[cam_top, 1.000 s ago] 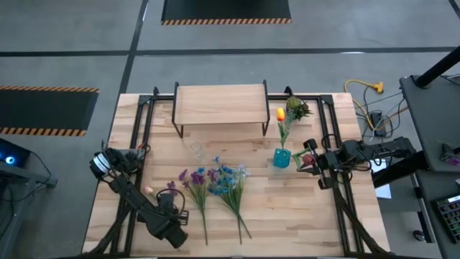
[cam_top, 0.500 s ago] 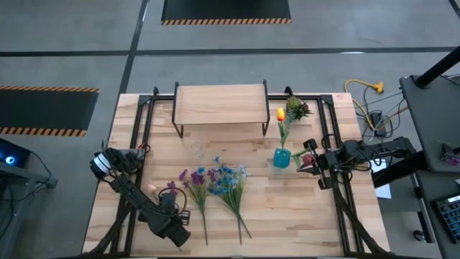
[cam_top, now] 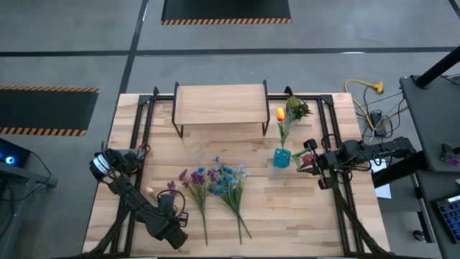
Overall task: Pick and place flowers into a vace then onto a shelf
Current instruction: Put the pink tulip into the transparent vase
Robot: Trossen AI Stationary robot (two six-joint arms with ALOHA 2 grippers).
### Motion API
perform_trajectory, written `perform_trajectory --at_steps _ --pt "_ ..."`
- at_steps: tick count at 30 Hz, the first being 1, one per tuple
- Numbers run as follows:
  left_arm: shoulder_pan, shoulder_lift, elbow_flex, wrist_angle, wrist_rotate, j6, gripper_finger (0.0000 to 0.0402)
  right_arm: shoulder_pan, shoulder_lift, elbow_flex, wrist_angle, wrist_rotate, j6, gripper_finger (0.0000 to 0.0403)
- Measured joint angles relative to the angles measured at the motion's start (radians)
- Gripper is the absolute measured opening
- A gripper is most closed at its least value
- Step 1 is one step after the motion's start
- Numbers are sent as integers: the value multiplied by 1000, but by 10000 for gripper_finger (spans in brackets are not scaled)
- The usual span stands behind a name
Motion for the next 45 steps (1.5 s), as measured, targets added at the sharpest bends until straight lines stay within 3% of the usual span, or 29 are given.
perform_trajectory --at_steps 11,21,28,37,45 --pt "-2 -44 -5 -14 59 -34 113 0 0 0 0 0 0 9" --pt "11 -29 -54 60 43 -30 124 0 0 0 1 0 0 9" --pt "13 -31 -168 194 45 -7 101 0 0 0 2 0 0 9" --pt "7 -42 -207 239 36 31 8 0 0 0 2 0 0 9" --pt "-5 -72 -187 200 22 64 1 0 0 0 2 0 -3 9"
